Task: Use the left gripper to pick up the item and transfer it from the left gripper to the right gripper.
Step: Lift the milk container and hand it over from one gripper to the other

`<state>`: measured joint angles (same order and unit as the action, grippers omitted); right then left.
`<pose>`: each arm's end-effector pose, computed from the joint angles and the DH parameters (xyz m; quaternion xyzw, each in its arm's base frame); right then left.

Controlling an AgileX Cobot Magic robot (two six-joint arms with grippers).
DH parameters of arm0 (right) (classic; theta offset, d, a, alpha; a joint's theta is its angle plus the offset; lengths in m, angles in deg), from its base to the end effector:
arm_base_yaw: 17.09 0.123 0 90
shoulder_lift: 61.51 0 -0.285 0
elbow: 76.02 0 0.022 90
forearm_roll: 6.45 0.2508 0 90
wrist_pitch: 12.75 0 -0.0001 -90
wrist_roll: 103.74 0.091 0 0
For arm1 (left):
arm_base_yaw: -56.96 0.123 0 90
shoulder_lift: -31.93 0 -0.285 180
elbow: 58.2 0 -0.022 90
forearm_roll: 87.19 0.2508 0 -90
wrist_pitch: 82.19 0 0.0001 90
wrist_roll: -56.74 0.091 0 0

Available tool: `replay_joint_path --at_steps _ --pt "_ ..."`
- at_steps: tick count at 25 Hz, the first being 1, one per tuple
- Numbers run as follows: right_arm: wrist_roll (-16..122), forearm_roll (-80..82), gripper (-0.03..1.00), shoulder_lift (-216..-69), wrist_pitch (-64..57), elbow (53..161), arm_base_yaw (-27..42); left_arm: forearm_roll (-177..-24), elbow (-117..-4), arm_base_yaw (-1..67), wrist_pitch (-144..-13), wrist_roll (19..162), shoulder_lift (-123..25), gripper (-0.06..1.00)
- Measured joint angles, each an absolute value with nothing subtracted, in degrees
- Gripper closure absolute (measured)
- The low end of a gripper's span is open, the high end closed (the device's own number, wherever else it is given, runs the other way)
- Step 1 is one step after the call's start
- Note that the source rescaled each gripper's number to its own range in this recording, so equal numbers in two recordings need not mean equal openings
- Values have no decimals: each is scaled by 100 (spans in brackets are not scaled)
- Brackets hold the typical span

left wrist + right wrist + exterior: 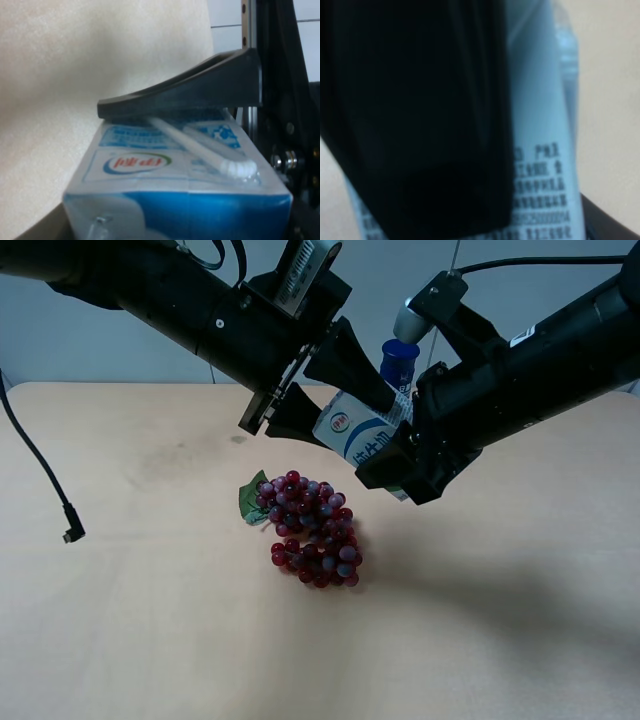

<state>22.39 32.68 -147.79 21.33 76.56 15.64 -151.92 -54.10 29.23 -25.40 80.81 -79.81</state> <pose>0.2123 0.1747 0.2602 -0.4648 0.8059 0.2049 0.3042 0.2968 -0.2338 0.2473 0.1309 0.8735 -0.4673 0.0394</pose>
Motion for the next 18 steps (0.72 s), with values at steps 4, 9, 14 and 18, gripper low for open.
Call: replay_joint_path --at_steps 4,9,14,18 --pt "2239 3261 91 -14779 2143 7656 1564 -15193 -5410 2923 -2580 8081 -7981 74" --pt "2259 3222 96 -14796 2173 7656 1564 -15293 -5410 2923 -2566 8081 -7940 4" --pt "2259 3204 96 -14796 2185 7656 1564 -15306 -5410 2923 -2559 8081 -7940 -5" --pt "2259 3200 96 -14796 2189 7656 1564 -15256 -5410 2923 -2559 8081 -7940 -5"
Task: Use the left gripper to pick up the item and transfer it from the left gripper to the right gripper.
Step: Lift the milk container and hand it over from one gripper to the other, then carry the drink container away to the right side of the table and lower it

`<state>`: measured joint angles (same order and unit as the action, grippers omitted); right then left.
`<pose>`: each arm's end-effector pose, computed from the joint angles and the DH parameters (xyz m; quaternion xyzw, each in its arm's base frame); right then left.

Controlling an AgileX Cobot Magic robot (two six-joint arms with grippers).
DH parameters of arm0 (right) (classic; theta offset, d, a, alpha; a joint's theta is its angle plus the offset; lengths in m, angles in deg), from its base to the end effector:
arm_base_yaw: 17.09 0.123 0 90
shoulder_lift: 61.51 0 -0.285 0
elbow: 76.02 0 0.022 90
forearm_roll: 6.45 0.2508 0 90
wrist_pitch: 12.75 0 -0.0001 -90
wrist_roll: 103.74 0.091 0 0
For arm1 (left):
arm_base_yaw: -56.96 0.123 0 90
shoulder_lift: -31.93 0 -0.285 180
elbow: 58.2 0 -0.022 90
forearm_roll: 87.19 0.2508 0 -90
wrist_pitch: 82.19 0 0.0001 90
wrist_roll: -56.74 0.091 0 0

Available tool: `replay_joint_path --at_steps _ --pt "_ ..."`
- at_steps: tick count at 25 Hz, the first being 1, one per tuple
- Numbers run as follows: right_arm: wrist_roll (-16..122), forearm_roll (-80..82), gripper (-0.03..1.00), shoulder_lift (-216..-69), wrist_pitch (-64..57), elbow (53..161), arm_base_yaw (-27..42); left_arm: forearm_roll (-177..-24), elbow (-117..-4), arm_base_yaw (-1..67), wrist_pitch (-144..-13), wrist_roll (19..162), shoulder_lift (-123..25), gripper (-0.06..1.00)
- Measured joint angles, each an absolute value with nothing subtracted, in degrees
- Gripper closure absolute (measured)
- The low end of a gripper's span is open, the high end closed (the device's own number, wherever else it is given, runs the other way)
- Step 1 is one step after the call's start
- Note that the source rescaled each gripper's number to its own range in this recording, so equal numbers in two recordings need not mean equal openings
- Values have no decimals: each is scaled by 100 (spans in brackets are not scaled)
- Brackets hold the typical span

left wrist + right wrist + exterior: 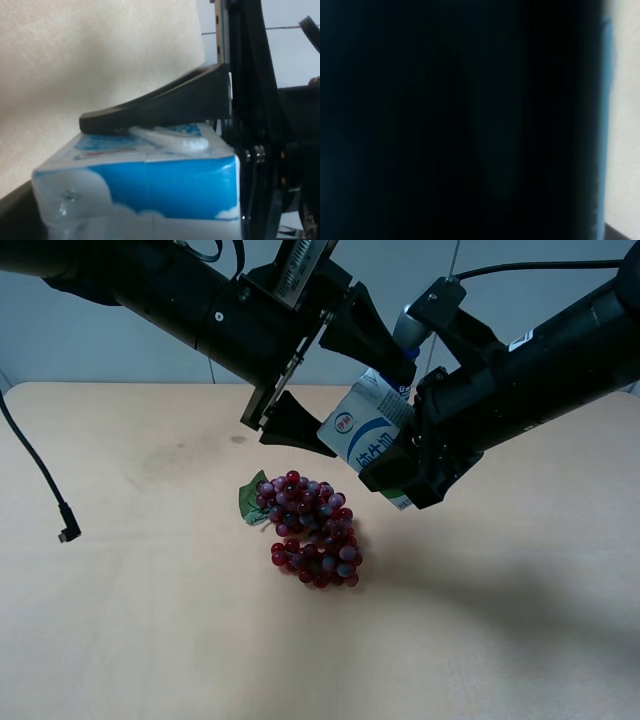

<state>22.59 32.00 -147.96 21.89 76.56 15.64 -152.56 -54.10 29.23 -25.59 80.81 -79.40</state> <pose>0.2119 0.1745 0.2587 -0.4691 0.8062 0.2029 0.2981 0.2964 -0.2339 0.2506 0.1282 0.8711 -0.4720 0.0434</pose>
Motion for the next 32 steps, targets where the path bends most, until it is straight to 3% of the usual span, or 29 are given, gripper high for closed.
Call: replay_joint_path --at_steps 10,20,32 --pt "2259 3200 96 -14796 2189 7656 1564 -14882 -5534 3183 -2201 8011 -7940 -5" --pt "2259 3200 97 -14796 2189 7656 1564 -14463 -5605 4293 -2044 7936 -7231 -6" --pt "2278 3200 97 -14796 2189 7656 1564 -13031 -5605 5874 -1885 7760 -5332 -6"
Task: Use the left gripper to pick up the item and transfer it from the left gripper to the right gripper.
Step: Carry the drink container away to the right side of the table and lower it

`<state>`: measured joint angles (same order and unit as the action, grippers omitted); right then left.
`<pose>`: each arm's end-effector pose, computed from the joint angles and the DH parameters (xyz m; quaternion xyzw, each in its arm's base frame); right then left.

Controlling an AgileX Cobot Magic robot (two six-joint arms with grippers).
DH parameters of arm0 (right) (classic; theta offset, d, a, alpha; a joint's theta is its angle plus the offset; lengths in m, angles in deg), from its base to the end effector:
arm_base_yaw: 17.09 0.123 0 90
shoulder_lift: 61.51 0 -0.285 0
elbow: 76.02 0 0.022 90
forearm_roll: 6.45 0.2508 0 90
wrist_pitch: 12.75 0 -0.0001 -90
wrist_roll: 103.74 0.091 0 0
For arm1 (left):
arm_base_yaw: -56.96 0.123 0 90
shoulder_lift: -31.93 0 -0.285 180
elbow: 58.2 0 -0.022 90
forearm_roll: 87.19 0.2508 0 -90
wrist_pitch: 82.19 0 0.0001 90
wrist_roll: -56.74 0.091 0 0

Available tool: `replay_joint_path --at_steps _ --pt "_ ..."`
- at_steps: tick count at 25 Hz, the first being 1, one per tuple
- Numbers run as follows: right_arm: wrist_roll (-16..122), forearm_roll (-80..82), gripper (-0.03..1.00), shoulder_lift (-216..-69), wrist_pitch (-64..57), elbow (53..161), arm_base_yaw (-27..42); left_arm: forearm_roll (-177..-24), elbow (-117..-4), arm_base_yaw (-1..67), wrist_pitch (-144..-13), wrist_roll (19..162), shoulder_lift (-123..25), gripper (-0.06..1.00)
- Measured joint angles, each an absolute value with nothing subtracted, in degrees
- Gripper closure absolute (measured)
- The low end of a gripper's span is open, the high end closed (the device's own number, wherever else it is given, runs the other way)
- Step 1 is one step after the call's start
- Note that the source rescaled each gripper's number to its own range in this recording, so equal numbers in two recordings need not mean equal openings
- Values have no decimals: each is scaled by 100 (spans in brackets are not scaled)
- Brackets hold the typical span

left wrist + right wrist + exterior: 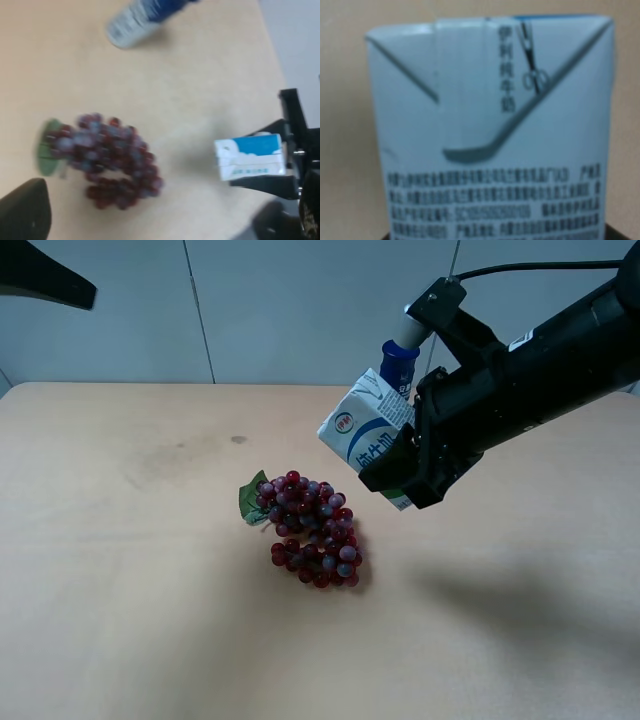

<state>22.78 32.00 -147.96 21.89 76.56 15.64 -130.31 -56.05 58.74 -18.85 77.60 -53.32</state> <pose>0.2119 0.1745 0.2587 -0.4677 0.8070 0.2034 0.2977 0.2709 -0.0472 0.3829 0.0736 0.9001 -0.3063 0.3009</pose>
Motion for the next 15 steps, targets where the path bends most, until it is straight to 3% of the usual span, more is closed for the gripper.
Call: replay_joint_path --at_steps 10,15 --pt "2278 3200 97 -14796 2191 7656 1564 -10946 -5571 5794 -1864 6983 -3720 -6" --pt "2283 3200 97 -14796 2191 7656 1564 -10228 -5033 5549 -1863 6817 -2804 -6"
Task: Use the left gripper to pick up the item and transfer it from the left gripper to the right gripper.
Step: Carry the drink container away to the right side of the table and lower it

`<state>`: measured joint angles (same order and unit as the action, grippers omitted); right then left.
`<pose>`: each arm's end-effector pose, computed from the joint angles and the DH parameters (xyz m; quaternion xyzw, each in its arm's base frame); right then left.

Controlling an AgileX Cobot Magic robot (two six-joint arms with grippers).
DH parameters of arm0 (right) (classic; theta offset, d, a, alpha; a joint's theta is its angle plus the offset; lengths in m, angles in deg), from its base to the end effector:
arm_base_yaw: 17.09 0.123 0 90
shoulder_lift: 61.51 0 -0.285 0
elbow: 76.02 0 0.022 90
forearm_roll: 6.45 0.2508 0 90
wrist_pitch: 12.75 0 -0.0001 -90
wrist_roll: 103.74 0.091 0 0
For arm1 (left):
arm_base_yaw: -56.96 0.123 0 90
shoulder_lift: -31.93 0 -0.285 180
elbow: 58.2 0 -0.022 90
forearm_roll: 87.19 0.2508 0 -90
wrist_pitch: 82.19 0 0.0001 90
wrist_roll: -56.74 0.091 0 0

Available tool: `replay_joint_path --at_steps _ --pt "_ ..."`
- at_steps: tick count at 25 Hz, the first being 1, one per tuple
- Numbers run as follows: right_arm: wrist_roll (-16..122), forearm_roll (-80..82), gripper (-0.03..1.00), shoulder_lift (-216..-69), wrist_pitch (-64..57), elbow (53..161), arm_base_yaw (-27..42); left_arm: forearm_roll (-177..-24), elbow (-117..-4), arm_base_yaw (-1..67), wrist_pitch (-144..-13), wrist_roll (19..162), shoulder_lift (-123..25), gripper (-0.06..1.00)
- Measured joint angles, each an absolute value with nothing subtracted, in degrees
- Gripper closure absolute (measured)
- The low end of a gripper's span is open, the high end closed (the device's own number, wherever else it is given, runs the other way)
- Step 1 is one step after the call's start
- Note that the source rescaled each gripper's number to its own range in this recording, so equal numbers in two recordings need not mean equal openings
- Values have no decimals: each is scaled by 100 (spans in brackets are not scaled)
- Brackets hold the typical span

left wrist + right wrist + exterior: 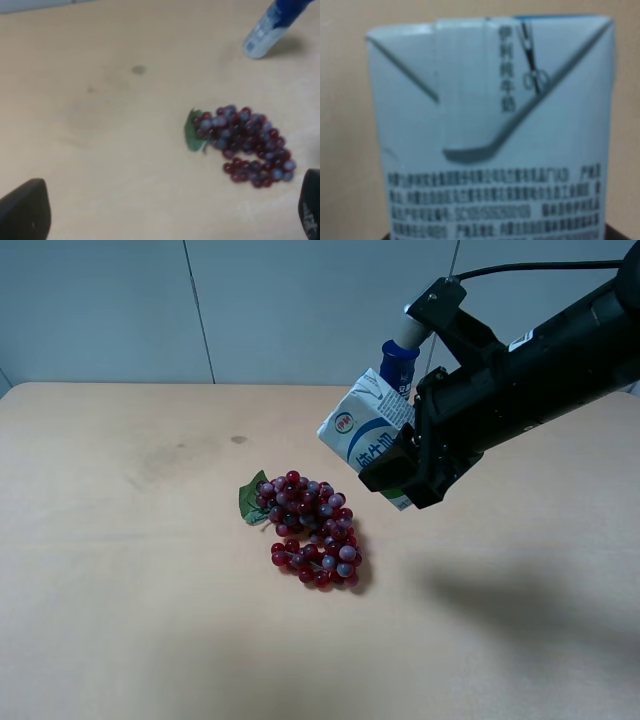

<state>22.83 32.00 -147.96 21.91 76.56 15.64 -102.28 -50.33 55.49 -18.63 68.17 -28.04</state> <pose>0.2119 0.1745 0.2587 -0.4674 0.8072 0.2036 0.2975 0.1479 -0.0250 0.4271 0.0966 0.8983 -0.0953 0.4178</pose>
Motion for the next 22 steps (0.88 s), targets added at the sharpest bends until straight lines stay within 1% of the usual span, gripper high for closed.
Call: replay_joint_path --at_steps 4,14,22 --pt "2283 3200 97 -14796 2191 7656 1564 -9840 -4247 5493 -1876 6792 -1950 -6" --pt "2283 3219 97 -14796 2191 7656 1564 -9491 -2190 5494 -2074 7003 605 -6" --pt "2344 3223 97 -14796 2191 7656 1564 -9283 -1439 5494 -1873 6725 2113 -6"
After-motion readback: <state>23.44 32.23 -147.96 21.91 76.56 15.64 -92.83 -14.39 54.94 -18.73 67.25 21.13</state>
